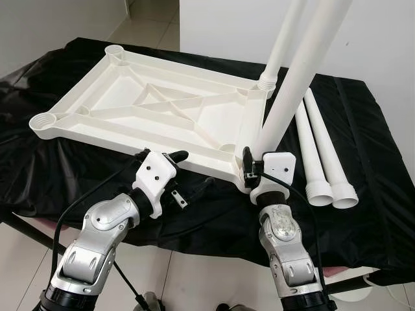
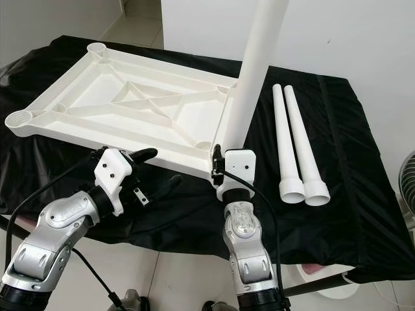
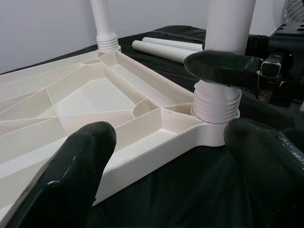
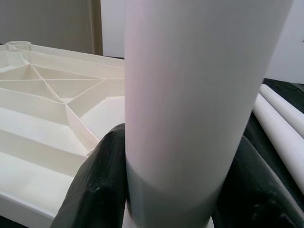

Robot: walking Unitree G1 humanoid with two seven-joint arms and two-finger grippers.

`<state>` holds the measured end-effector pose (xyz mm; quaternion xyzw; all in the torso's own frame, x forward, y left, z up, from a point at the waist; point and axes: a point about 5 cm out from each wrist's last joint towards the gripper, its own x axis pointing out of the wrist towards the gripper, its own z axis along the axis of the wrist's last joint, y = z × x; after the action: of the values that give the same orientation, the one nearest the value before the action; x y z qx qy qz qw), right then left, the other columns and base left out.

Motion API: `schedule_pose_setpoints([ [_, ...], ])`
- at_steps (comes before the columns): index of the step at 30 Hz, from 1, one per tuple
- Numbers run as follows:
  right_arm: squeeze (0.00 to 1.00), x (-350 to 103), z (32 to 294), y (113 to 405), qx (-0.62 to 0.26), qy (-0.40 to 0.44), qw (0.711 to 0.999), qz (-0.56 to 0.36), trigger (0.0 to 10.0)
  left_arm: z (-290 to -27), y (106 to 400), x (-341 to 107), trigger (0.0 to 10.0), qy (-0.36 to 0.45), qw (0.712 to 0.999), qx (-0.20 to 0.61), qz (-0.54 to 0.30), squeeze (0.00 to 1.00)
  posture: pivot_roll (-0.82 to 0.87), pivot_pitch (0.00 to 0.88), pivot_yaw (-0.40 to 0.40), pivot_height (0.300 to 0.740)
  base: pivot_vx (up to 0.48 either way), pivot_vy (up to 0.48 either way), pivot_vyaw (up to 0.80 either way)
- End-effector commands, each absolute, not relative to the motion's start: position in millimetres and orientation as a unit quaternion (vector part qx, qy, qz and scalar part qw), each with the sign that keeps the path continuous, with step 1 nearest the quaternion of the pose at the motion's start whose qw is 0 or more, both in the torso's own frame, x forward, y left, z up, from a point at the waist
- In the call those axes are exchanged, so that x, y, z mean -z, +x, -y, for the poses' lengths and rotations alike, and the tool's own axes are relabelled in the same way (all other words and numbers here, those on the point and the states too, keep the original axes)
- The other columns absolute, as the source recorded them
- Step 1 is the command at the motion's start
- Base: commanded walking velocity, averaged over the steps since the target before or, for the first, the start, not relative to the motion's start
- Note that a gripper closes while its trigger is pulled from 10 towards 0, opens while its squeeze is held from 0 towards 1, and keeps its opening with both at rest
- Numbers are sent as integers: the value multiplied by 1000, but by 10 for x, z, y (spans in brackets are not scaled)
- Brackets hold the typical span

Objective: Building children table

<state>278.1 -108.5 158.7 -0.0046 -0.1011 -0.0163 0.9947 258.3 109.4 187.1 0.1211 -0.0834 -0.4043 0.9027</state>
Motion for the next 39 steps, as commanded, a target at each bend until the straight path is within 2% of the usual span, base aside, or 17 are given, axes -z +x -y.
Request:
schedule_pose_setpoints([
  [1,0,-1230,1263,2763,82,4,997,5,10000,-1090,2574,-1847,10000,118,901,409,80,0,168,137,-35,740,0,0,0],
  [8,0,-1194,1493,2822,164,17,986,-3,10000,-1096,2565,-1848,10000,120,901,410,79,0,176,138,-29,740,0,0,0],
  [21,0,-1164,1604,2857,232,37,972,-13,10000,-1107,2553,-1847,10000,121,901,409,78,0,183,134,-30,740,0,0,0],
  [28,0,-1158,1840,2847,317,21,948,-8,10000,-1111,2555,-1850,10000,122,900,410,78,0,184,128,-28,740,0,0,0],
  [39,0,-1109,1861,2833,330,33,943,-17,10000,-1113,2548,-1848,10000,123,899,414,78,0,182,122,-23,740,0,0,0],
])
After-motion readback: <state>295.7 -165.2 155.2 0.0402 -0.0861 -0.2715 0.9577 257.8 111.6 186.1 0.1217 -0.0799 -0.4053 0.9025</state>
